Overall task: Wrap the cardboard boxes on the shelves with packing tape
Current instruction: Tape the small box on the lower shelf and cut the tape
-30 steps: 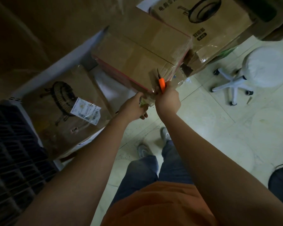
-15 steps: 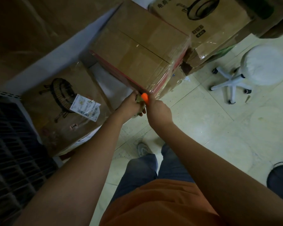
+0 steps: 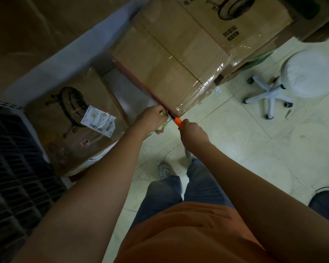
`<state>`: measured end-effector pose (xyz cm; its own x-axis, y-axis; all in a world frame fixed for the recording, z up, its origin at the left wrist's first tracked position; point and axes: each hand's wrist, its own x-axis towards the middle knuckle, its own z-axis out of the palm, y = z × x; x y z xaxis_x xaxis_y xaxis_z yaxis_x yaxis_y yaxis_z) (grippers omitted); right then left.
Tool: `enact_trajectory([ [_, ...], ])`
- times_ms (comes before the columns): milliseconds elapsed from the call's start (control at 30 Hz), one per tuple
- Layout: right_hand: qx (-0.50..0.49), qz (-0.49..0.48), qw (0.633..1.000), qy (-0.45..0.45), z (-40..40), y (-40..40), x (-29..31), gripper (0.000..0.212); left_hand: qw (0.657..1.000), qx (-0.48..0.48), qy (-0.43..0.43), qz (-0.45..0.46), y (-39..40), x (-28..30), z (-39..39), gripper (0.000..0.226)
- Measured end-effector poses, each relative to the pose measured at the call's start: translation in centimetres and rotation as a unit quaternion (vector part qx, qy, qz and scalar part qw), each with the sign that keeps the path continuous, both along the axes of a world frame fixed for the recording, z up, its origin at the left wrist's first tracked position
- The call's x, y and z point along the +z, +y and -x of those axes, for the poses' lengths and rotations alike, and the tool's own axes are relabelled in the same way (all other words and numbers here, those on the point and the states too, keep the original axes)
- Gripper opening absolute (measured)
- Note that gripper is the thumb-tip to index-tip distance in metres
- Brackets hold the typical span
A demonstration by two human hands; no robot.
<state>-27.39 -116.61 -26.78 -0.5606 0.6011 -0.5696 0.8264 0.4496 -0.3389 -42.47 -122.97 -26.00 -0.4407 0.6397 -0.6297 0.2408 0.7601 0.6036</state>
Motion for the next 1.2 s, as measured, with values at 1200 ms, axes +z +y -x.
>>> enact_trajectory([
  [1200, -0.124, -0.061, 0.957, 0.255, 2.7, 20.3, 4.4, 0.042, 0.866, 0.401, 0.298, -0.001, 6.0, 5.2, -7.0, 0.038],
])
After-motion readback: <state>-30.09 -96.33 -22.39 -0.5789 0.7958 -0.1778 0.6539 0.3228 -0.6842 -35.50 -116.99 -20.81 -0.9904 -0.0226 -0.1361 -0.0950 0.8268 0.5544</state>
